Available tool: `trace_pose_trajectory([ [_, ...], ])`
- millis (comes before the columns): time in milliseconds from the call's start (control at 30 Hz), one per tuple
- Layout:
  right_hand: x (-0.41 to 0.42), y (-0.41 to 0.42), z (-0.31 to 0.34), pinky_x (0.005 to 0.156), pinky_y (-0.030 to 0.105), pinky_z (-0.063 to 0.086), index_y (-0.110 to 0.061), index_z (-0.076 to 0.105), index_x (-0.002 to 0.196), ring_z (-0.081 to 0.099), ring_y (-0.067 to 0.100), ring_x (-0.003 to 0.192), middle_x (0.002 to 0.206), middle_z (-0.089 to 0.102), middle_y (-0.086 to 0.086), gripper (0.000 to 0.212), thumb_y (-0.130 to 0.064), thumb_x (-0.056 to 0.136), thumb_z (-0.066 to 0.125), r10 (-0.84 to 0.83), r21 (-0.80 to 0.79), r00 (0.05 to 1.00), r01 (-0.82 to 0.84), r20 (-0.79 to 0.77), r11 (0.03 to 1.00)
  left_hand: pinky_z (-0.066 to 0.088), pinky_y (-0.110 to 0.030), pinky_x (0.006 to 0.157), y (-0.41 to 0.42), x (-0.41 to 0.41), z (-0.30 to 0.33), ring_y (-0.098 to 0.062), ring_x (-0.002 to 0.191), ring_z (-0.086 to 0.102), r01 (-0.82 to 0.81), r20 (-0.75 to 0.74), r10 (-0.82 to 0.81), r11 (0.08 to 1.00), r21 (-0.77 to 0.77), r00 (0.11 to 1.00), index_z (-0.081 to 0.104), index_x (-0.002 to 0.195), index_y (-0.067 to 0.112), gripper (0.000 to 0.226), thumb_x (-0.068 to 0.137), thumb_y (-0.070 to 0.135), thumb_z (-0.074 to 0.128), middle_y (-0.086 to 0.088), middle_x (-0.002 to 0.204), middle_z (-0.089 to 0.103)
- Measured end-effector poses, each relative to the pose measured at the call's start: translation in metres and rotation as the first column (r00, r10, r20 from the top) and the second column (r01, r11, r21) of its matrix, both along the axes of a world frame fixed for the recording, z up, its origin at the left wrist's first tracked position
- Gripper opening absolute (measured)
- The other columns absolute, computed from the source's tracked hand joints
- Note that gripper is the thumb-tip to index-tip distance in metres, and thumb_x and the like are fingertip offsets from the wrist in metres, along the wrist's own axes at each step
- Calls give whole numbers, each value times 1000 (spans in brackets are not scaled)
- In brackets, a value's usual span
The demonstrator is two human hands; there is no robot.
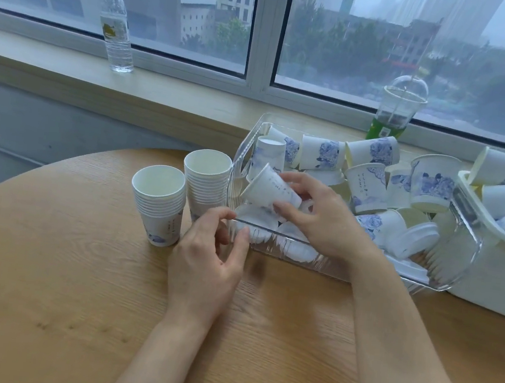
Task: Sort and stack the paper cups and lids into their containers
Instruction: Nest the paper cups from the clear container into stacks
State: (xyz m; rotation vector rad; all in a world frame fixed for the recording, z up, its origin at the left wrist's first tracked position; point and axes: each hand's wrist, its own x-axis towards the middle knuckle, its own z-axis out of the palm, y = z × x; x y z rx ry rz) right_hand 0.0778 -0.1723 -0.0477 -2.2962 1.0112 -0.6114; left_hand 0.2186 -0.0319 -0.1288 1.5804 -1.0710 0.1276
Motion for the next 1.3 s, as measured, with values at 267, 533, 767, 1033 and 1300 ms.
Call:
trace_pose_trajectory([
  [267,-6,18,19,99,39,58,-32,55,142,72,17,106,114,74,-1,49,-29,97,73,201,227,953,-253,227,941,58,-42,74,2,-3,2,-14,75,63,98,-82,-103,993,-63,991,36,163,32,69,100,42,63,14,104,68],
  [533,-6,25,23,101,27,56,-22,66,131,74,17,107,113,78,4,30,-22,101,68,258,314,936,-327,241,892,55,-40,100,5,-2,7,-16,123,66,93,-118,-102,993,-72,988,23,163,44,82,93,68,59,5,137,67],
  [767,11,2,9,107,39,51,-32,63,140,58,1,118,136,60,-16,35,-26,105,61,-29,-155,971,67,236,986,49,-16,102,7,-5,16,-5,125,65,53,-148,-72,990,-128,986,31,160,47,78,92,49,70,12,140,66],
  [1033,45,-14,29,127,43,15,-31,47,155,19,22,157,171,24,-9,45,-31,110,50,-60,-262,995,38,-78,964,53,-22,101,6,-5,14,-7,125,65,39,-131,-58,988,-146,990,40,154,42,68,93,38,72,10,140,66],
  [1300,36,-6,20,87,38,52,-27,57,122,63,14,103,123,63,-7,57,-67,85,72,-139,-354,986,163,94,921,57,-43,100,6,-4,12,-16,126,66,82,-130,-99,988,-130,987,31,159,45,76,93,46,69,5,143,65],
])
